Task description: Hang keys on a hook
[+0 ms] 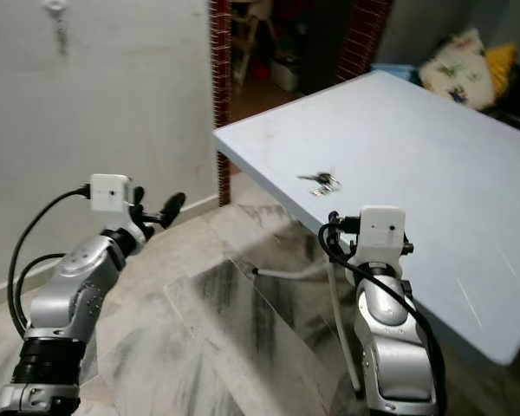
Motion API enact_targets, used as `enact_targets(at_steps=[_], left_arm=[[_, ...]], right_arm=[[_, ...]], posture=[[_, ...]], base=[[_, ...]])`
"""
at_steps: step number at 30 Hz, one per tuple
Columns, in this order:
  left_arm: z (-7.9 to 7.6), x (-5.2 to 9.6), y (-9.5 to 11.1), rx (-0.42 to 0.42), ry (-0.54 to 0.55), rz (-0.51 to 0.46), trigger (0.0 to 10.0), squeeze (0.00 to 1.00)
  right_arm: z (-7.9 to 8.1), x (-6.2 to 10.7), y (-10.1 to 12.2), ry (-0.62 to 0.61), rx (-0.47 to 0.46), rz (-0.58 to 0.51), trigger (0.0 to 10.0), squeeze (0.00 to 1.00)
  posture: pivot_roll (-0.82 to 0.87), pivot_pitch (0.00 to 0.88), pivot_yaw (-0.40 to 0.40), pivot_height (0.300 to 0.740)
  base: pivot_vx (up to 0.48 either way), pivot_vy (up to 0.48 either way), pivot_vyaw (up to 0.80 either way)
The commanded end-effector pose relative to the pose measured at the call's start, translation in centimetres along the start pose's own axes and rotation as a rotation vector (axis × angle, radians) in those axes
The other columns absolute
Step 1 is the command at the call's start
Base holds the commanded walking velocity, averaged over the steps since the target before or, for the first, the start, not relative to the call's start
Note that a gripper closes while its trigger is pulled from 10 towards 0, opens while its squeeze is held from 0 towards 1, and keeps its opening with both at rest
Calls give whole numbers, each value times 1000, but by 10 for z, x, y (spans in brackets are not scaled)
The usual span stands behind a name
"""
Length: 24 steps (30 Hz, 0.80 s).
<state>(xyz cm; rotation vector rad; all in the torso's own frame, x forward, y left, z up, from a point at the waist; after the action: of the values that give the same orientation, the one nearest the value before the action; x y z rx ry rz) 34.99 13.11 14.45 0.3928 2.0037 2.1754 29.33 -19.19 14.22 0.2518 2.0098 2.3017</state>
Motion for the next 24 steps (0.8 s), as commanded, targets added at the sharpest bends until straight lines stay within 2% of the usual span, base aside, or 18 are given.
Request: enact_targets(at_steps=[1, 9, 24], left_arm=[[0, 1, 0, -15, -8, 4, 10000, 0], [1, -1, 0, -11, 2, 7, 10000, 0], [1, -1, -2, -3, 5, 15, 10000, 0]], right_arm=[[4, -1, 6, 9, -12, -25, 10000, 0], [8, -1, 8, 39, -17, -33, 10000, 0], [13, -2, 10, 82, -24, -31, 10000, 0]], posture=[[56, 0, -11, 740], [55, 0, -10, 740], [52, 0, -12, 740]], base=[[0, 0, 0], [0, 0, 0], [340, 0, 0]])
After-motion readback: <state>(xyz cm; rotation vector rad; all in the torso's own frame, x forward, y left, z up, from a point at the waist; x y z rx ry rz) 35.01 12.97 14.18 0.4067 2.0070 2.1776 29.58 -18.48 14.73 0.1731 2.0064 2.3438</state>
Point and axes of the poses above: a point about 5 cm out from each wrist's last joint towards the gripper, its own x axis pointing back from the gripper into the wrist, its own y axis along the axis of the wrist's last joint, z = x × y, the point moved 2 cm from there along -x, pointing out of the wrist towards the gripper, and after that the axes turned 14 degrees about -x, right-handed, at the moved point
